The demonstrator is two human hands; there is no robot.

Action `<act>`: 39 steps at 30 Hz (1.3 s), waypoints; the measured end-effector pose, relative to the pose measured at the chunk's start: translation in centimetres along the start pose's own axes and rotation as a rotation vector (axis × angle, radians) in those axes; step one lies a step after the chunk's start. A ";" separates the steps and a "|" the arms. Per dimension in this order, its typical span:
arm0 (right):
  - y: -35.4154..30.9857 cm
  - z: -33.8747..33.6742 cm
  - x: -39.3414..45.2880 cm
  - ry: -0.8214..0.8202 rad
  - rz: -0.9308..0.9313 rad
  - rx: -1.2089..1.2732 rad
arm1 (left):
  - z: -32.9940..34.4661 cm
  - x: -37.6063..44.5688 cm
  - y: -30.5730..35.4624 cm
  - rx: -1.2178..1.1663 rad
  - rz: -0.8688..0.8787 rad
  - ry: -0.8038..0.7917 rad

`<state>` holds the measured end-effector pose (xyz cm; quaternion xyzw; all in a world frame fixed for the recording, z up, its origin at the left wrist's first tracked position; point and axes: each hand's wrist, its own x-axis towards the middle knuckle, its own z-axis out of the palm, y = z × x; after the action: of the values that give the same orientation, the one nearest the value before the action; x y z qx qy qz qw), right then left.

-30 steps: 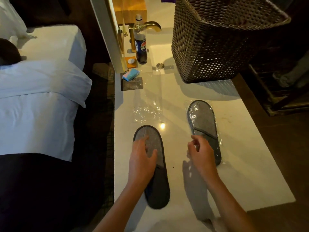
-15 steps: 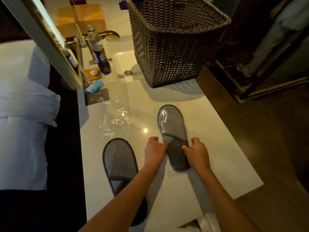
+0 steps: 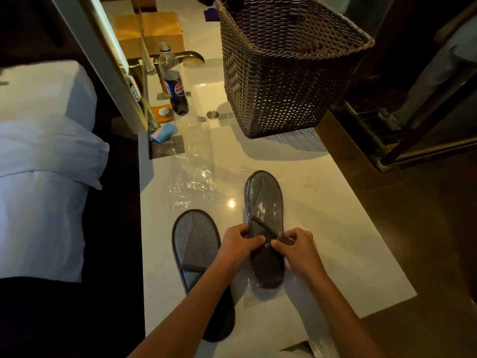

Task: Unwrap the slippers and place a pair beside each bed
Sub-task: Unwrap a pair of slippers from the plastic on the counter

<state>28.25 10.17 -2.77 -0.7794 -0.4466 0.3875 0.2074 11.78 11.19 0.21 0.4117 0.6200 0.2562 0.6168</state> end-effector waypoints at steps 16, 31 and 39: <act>-11.7 0.0 -10.7 -0.310 -0.375 0.422 | -10.5 -10.5 1.3 -0.403 0.128 0.202; -11.3 0.1 -12.8 -0.368 -0.462 0.260 | -13.8 -11.2 1.2 -0.511 0.165 0.299; -11.2 0.3 -13.1 -0.315 -0.485 0.209 | -14.0 -11.1 1.4 -0.505 0.175 0.301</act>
<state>18.11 4.66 10.05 -0.5548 -0.6038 0.4867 0.3011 -2.70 5.43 9.00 0.2547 0.5835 0.5122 0.5764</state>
